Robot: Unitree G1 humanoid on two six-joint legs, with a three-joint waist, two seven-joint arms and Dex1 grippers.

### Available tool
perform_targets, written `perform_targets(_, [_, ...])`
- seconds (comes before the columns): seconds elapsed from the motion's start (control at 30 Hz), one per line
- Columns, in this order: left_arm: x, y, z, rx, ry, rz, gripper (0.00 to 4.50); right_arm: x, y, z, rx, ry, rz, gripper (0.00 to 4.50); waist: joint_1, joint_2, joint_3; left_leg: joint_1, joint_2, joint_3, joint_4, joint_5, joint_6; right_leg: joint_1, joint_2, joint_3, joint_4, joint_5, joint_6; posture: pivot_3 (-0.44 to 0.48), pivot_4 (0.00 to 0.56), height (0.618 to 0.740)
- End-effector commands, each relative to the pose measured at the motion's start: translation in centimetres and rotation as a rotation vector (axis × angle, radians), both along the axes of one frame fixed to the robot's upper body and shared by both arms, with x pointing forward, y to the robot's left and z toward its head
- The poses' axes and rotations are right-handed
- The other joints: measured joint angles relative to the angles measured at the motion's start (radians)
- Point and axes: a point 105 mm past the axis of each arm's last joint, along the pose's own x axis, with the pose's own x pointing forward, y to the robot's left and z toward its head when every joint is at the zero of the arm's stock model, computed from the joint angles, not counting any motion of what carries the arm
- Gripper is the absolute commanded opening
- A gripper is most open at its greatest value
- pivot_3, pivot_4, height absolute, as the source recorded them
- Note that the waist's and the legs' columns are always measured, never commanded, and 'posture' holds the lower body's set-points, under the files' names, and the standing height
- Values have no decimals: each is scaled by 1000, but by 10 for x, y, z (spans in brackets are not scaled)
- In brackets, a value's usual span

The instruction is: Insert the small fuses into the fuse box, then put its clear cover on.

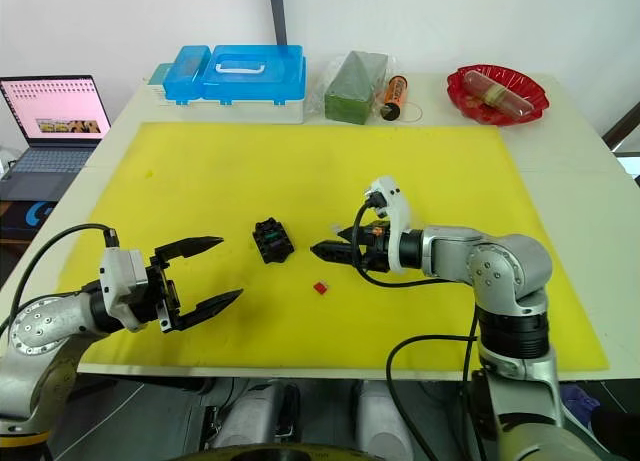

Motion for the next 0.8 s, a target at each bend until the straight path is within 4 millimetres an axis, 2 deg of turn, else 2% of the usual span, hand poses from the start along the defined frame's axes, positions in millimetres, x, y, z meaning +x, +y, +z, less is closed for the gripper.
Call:
perform_targets(0.03, [0, -4, 8, -10, -30, -13, 4500, 7, -3, 8, 48, 9, -41, 4093, 0, 0, 0, 0, 0, 0, 0, 0, 0, 0, 0, 0, 0, 0, 0, 0, 150, 740])
perform_targets(0.07, [1, -4, 8, -11, -31, -11, 4500, 9, -4, 7, 52, 21, -53, 3919, 1, 0, 0, 0, 0, 0, 0, 0, 0, 0, 0, 0, 0, 0, 0, 0, 150, 740])
perform_targets(0.2, [1, -3, 8, -13, -32, -8, 4500, 4, -7, 6, 50, 33, -39, 2620, -1, 0, 0, 0, 0, 0, 0, 0, 0, 0, 0, 0, 0, 0, 0, 0, 150, 740])
perform_targets(0.3, [-4, -4, 4, -7, -10, -21, 4500, -18, -7, 6, 11, 40, 78, 2620, 0, 1, 0, 0, 0, 0, -1, 0, 0, 0, 0, 0, 0, 0, 0, 0, 150, 740])
perform_targets(0.4, [-8, -5, -1, 0, 10, -46, 4500, -31, -5, 0, -14, 82, 147, 2620, -2, 1, 0, 0, 0, 0, 0, 0, 1, 0, 0, 0, -1, 0, 0, 0, 150, 740])
perform_targets(0.8, [-27, -15, -9, 37, 35, -174, 4500, -49, -5, -31, -53, 295, 258, 2620, 0, 1, 0, 0, 0, 0, 0, -1, 1, 1, 1, 0, -2, 0, 0, 0, 150, 740])
